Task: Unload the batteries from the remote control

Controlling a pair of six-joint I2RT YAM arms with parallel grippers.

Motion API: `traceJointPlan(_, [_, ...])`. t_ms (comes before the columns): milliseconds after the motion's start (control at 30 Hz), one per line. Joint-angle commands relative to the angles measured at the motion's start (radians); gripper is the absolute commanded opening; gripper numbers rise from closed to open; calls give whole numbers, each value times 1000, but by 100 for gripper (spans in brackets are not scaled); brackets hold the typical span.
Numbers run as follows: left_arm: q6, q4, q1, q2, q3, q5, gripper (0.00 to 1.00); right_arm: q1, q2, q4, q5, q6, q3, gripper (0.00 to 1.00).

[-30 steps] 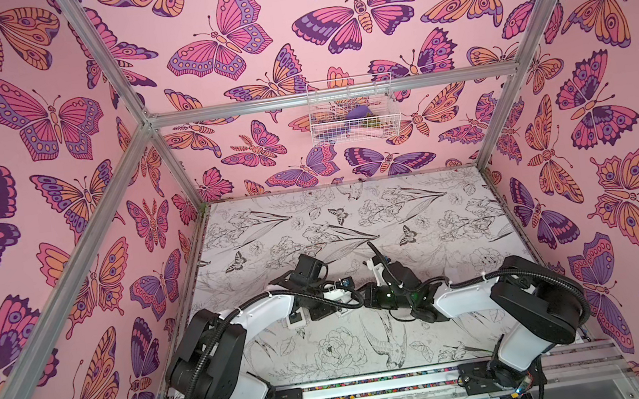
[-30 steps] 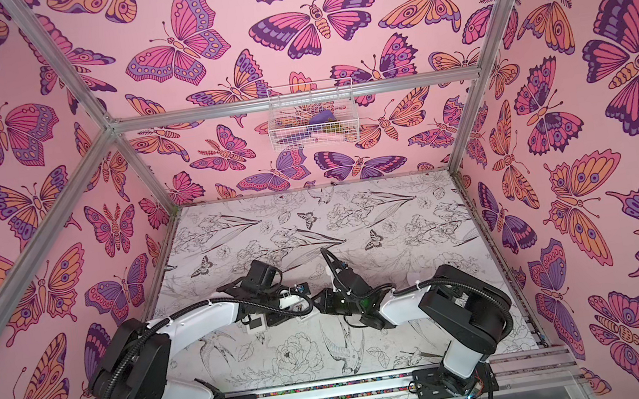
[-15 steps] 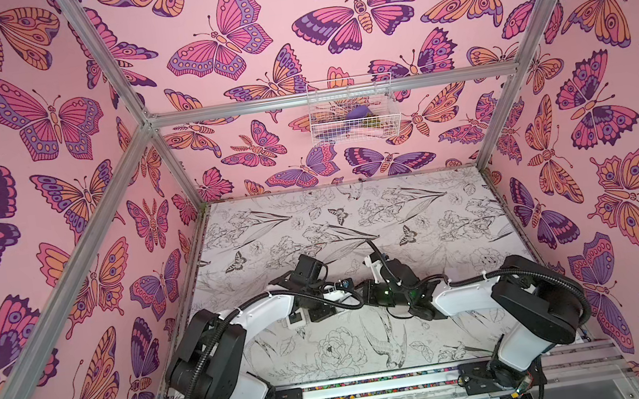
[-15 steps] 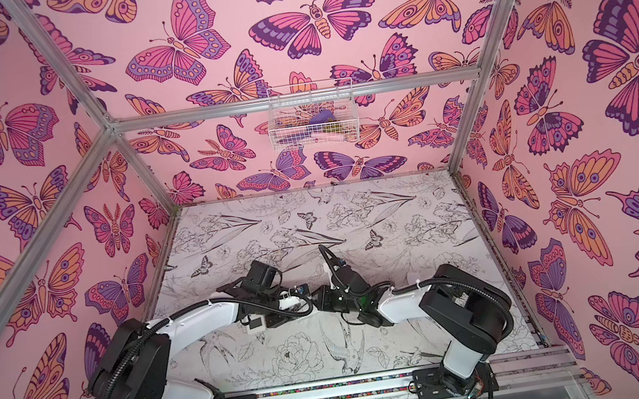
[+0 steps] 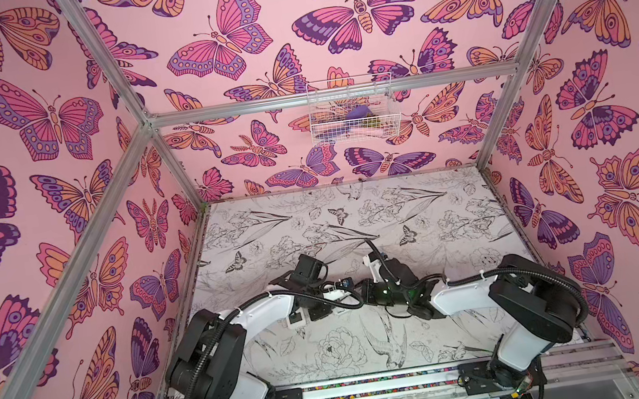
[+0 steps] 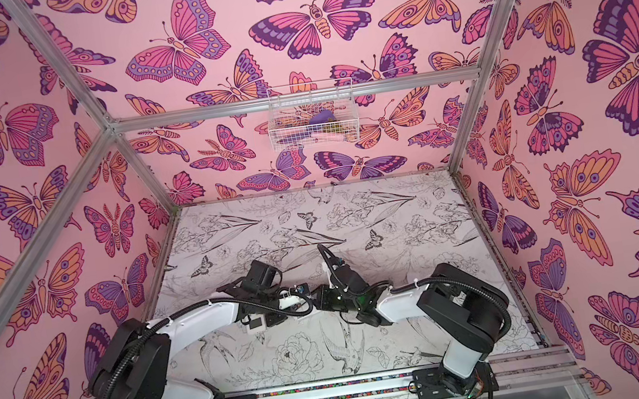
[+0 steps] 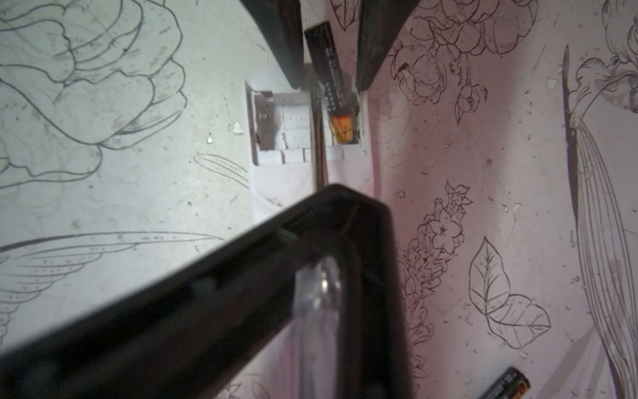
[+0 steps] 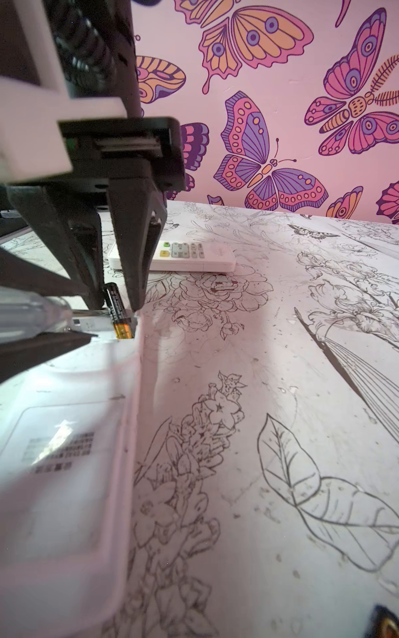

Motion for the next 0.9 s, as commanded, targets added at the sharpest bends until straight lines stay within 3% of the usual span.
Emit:
traceJointPlan(0, [1,7,9,-4,-11,-4,24,1,-19,-11,3,-24,21,0])
traceJointPlan(300, [2,-31,28,-48,3,-2,1,-7,-169,-91,39,-49,-35,0])
traceJointPlan(600, [-66,-145,67,-80,132,77,0,-46,-430,-300,154,-96,-110,0])
traceJointPlan(867, [-116,-149,20,13,273,123,0,-55,-717,-455,351,-81,-235,0])
